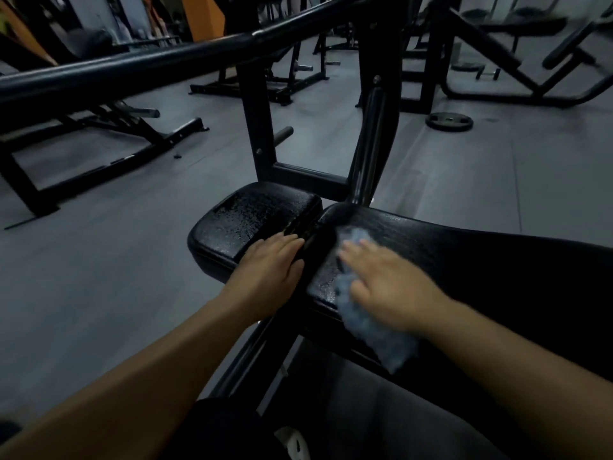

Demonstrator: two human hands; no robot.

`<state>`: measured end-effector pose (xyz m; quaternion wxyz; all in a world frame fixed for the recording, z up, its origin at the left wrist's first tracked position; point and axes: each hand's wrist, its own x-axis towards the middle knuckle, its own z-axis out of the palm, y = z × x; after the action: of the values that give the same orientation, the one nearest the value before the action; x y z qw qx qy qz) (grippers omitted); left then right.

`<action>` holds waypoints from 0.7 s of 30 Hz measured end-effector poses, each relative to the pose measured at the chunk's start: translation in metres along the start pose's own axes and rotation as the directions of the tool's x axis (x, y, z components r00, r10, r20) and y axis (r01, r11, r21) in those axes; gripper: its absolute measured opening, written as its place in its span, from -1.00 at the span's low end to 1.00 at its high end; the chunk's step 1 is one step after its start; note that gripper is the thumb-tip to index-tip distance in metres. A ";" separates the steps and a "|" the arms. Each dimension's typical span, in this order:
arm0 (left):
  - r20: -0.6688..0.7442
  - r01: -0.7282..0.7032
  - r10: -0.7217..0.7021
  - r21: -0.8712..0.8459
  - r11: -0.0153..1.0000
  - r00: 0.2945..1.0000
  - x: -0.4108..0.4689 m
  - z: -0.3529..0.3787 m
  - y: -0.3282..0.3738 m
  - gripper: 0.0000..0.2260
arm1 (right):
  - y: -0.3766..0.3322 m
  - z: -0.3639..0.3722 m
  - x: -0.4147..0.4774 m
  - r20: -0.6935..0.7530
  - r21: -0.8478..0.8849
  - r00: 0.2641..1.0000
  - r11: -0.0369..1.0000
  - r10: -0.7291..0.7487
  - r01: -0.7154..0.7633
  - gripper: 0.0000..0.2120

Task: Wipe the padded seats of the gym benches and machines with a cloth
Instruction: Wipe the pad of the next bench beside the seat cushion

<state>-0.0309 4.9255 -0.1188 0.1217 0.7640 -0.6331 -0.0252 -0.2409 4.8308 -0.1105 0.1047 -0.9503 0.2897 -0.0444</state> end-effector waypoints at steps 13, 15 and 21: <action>-0.008 0.027 -0.026 0.021 0.999 1.000 0.009 0.001 -0.011 -0.48 | 0.002 -0.002 0.048 -0.047 0.002 0.997 0.998 -0.058 0.058 -0.41; -0.001 0.012 -0.012 0.015 1.000 1.000 0.010 0.000 -0.013 -0.45 | 0.009 -0.003 0.082 -0.095 -0.009 0.990 0.994 0.103 -0.105 -0.53; -0.031 0.054 -0.056 -0.052 0.997 0.998 0.023 -0.005 -0.036 -0.39 | -0.045 0.012 0.069 -0.091 -0.093 0.971 0.973 -0.221 0.213 -0.28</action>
<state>0.0092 4.9095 -0.1192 0.1507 0.7781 -0.6090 -0.0323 -0.1576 4.8307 -0.1109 0.0450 -0.9764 0.1905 -0.0913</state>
